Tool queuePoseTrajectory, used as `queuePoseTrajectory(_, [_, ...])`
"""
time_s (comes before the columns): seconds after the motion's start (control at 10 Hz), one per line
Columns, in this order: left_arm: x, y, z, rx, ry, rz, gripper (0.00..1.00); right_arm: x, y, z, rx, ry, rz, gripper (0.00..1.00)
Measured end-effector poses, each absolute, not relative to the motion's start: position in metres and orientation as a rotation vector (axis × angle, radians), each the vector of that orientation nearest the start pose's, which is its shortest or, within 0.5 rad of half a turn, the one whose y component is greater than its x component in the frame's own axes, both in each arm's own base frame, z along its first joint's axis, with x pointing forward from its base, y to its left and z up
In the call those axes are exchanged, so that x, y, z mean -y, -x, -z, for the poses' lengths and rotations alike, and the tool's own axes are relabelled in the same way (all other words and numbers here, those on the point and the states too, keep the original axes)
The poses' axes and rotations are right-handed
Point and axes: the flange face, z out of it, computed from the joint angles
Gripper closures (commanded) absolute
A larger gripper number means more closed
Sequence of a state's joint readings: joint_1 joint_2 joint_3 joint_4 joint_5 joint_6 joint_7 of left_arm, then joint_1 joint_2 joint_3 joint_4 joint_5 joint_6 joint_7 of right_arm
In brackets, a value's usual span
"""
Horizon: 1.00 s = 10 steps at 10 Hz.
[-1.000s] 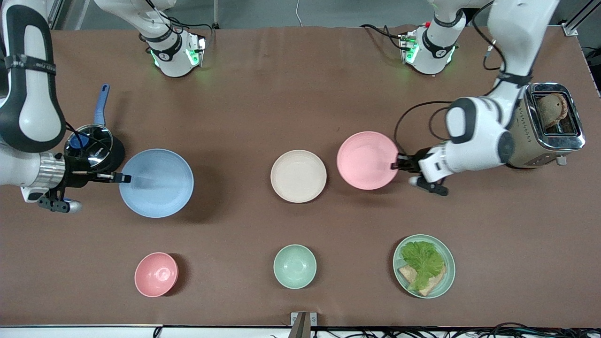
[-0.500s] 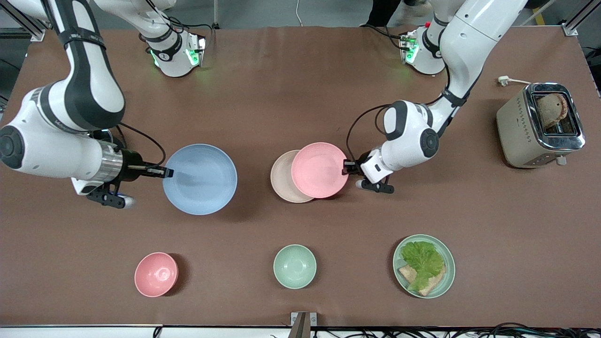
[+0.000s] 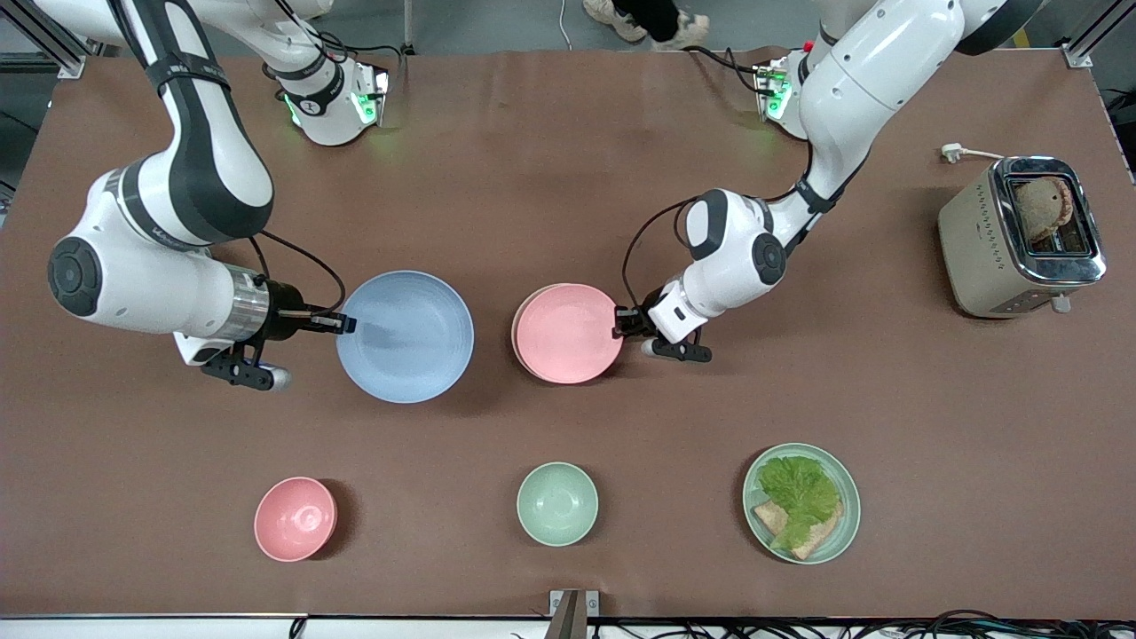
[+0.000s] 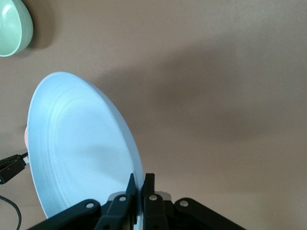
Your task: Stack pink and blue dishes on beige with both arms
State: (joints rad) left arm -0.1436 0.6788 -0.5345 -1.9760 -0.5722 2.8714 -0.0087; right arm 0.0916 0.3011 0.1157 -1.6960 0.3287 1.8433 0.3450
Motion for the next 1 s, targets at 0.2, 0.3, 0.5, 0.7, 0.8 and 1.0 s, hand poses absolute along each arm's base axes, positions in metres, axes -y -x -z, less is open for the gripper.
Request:
queuePoseTrajectory(0.2, [0.36, -0.53, -0.19, -0.036, -2.553, -0.081, 0.0, -0.166, -0.606, -0.409, -0.359, 2.807, -0.346, 0.99])
queuePoseTrajectory(0.3, [0.358, -0.538, -0.202, -0.042, -2.543, -0.113, 0.0, -0.177, -0.603, -0.405, -0.362, 2.805, -0.349, 0.99])
queuePoseTrajectory(0.5, [0.347, -0.545, -0.227, -0.039, -2.548, -0.174, 0.0, -0.209, -0.59, -0.39, -0.373, 2.8, -0.345, 0.99])
queuePoseTrajectory(0.7, [0.314, -0.545, -0.252, -0.013, -2.603, -0.26, 0.0, -0.266, -0.566, -0.37, -0.383, 2.781, -0.306, 0.99])
queuePoseTrajectory(0.8, [0.291, -0.544, -0.263, 0.023, -2.646, -0.286, 0.0, -0.294, -0.555, -0.361, -0.371, 2.77, -0.291, 0.99])
queuePoseTrajectory(1.0, [0.238, -0.549, -0.286, 0.153, -2.766, -0.17, 0.0, -0.324, -0.547, -0.337, -0.352, 2.751, -0.235, 0.98])
